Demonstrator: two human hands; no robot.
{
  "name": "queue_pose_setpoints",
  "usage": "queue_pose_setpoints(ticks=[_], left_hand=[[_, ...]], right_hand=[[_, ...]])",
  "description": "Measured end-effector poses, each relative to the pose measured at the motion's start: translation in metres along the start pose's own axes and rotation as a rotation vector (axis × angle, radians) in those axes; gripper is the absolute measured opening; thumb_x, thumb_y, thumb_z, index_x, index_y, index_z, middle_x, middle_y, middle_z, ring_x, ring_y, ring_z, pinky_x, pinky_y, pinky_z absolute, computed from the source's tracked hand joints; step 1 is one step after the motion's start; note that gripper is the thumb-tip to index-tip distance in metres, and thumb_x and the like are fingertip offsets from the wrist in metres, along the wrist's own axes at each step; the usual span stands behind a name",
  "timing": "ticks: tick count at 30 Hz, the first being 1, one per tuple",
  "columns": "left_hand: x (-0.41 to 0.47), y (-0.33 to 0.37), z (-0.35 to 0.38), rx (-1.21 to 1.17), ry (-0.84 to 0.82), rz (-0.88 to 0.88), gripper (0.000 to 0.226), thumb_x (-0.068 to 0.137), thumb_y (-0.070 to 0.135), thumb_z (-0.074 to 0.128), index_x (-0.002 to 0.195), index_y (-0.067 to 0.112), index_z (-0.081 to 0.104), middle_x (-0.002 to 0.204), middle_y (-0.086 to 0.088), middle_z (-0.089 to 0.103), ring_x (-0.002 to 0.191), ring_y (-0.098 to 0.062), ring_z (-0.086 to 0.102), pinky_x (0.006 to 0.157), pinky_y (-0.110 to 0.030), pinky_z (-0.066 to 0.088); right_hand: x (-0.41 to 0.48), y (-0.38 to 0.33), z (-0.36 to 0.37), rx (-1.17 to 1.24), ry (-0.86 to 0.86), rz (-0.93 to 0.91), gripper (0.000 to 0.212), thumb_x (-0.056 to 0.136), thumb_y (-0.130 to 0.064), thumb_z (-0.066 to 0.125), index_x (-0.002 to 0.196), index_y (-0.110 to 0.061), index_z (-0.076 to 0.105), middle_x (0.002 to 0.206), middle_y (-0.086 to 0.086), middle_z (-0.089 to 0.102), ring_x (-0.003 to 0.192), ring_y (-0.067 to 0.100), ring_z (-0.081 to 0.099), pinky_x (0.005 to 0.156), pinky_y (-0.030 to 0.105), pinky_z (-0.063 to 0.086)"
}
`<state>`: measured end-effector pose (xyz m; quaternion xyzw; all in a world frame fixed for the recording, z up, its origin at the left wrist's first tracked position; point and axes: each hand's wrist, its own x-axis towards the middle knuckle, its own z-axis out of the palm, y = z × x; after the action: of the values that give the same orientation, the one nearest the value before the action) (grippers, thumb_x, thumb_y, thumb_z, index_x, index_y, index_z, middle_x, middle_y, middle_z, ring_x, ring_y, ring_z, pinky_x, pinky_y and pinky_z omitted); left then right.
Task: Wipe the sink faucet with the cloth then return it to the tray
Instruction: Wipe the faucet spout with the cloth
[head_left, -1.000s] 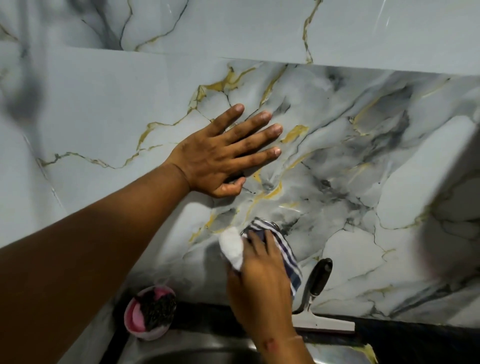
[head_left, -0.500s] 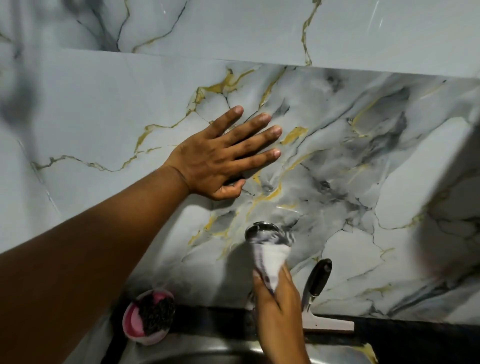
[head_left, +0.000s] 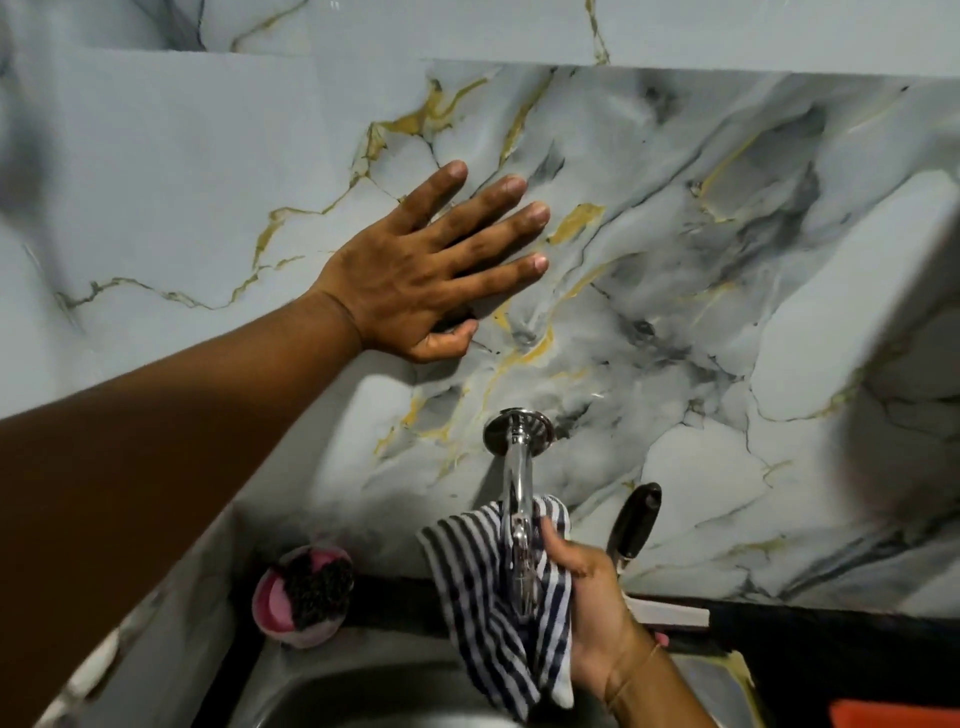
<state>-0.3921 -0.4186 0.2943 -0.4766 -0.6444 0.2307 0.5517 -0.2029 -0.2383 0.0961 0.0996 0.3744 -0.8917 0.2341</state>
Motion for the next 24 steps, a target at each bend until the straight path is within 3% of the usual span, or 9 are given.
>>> queue_pose_setpoints(ticks=[4,8,10,13,16,18,20,22,24], left_hand=[[-0.001,-0.001,-0.005,-0.007,-0.035,0.007,0.075,0.092,0.048,0.04,0.159,0.018,0.027,0.165,-0.016,0.028,0.154,-0.039,0.022,0.126,-0.055,0.002],[0.0,0.002,-0.021,-0.084,-0.16,-0.022,0.073,0.093,0.046,0.035,0.159,0.017,0.026,0.166,-0.017,0.024,0.154,-0.041,0.019,0.125,-0.057,0.004],[0.007,0.014,-0.038,-0.143,-0.266,-0.114,0.077,0.089,0.046,0.036,0.158,0.014,0.028,0.167,-0.019,0.021,0.154,-0.043,0.016,0.123,-0.061,0.01],[0.029,0.065,-0.08,-0.393,-0.398,-0.425,0.075,0.08,0.04,0.052,0.148,0.007,0.044,0.161,-0.022,0.033,0.147,-0.043,0.032,0.118,-0.059,0.032],[0.049,0.154,-0.129,-0.841,-0.445,-0.78,0.064,0.086,0.041,0.052,0.145,0.017,0.047,0.151,-0.009,0.047,0.132,-0.03,0.05,0.103,-0.051,0.05],[0.06,0.216,-0.164,-1.156,-0.529,-1.169,0.059,0.094,0.056,0.048,0.146,0.029,0.044,0.15,0.004,0.048,0.131,-0.022,0.053,0.108,-0.05,0.048],[0.072,0.271,-0.194,-1.678,-0.714,-1.638,0.066,0.086,0.068,0.057,0.138,0.028,0.055,0.143,0.005,0.059,0.125,-0.019,0.061,0.106,-0.046,0.049],[0.081,0.312,-0.215,-2.14,-0.875,-1.965,0.056,0.077,0.058,0.071,0.116,0.018,0.071,0.118,-0.005,0.076,0.107,-0.024,0.072,0.096,-0.043,0.057],[0.09,0.351,-0.226,-2.262,-0.91,-2.05,0.035,0.085,0.035,0.076,0.107,0.009,0.073,0.103,-0.012,0.08,0.098,-0.03,0.074,0.091,-0.044,0.059]], right_hand=[[-0.028,0.013,-0.015,-0.149,0.13,0.028,0.048,0.078,-0.034,0.067,0.112,0.0,0.073,0.113,0.023,0.074,0.105,0.035,0.071,0.081,0.038,0.061],[-0.069,0.016,-0.03,-0.154,0.244,0.045,0.05,0.075,-0.034,0.067,0.113,-0.002,0.073,0.12,0.023,0.071,0.111,0.038,0.068,0.09,0.044,0.056],[-0.095,0.013,-0.037,-0.138,0.257,0.01,0.045,0.076,-0.034,0.064,0.106,-0.003,0.076,0.115,0.022,0.073,0.105,0.037,0.071,0.079,0.043,0.06],[-0.131,0.005,-0.042,-0.072,0.264,-0.065,0.045,0.078,-0.035,0.062,0.104,-0.001,0.077,0.115,0.024,0.073,0.103,0.04,0.07,0.082,0.048,0.058],[-0.164,-0.007,-0.046,-0.021,0.29,-0.121,0.052,0.084,-0.039,0.057,0.114,0.0,0.071,0.124,0.026,0.068,0.112,0.044,0.065,0.088,0.052,0.056],[-0.189,-0.016,-0.052,0.014,0.287,-0.147,0.054,0.086,-0.041,0.055,0.114,0.001,0.071,0.124,0.026,0.067,0.112,0.044,0.065,0.085,0.051,0.058],[-0.214,-0.022,-0.066,0.018,0.314,-0.176,0.055,0.086,-0.042,0.054,0.115,0.002,0.07,0.126,0.027,0.066,0.114,0.044,0.064,0.094,0.053,0.053],[-0.232,-0.023,-0.083,0.007,0.344,-0.166,0.056,0.088,-0.042,0.052,0.118,0.003,0.068,0.128,0.028,0.064,0.117,0.044,0.062,0.103,0.054,0.046],[-0.251,-0.02,-0.105,-0.032,0.393,-0.124,0.056,0.09,-0.043,0.053,0.12,0.002,0.067,0.129,0.027,0.064,0.119,0.042,0.061,0.106,0.054,0.044]])
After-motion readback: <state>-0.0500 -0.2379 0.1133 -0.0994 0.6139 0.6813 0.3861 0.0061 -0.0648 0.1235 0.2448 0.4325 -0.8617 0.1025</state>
